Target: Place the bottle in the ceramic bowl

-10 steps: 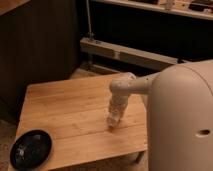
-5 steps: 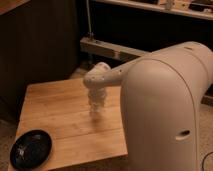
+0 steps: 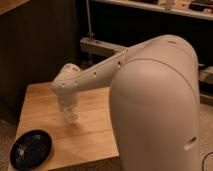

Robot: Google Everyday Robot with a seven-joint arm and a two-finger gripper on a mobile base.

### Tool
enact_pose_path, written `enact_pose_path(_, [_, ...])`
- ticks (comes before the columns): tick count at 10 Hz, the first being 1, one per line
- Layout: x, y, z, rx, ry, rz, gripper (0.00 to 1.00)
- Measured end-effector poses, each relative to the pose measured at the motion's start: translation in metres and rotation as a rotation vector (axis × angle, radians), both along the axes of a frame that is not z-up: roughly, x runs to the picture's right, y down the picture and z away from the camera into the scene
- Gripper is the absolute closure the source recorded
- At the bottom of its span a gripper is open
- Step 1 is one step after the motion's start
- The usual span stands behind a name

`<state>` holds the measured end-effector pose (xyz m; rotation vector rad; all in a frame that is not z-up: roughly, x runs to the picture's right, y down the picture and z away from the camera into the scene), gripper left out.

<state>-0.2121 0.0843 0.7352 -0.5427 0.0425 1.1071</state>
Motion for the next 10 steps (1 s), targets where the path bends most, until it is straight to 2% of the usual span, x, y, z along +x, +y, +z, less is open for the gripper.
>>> enact_pose_path(4, [-0.072, 0.037, -0.073, 0.068, -0.267, -0.293, 1.0])
enact_pose_path(5, [-0.083, 0.045, -0.085, 0.074, -0.308, -0.336, 1.0])
enact_pose_path(6, [-0.087, 0.047, -0.09, 0.079, -0.326, -0.356, 1.0])
enact_pose_path(10, [-0.087, 0.048, -0.09, 0.08, -0.327, -0.359, 1.0])
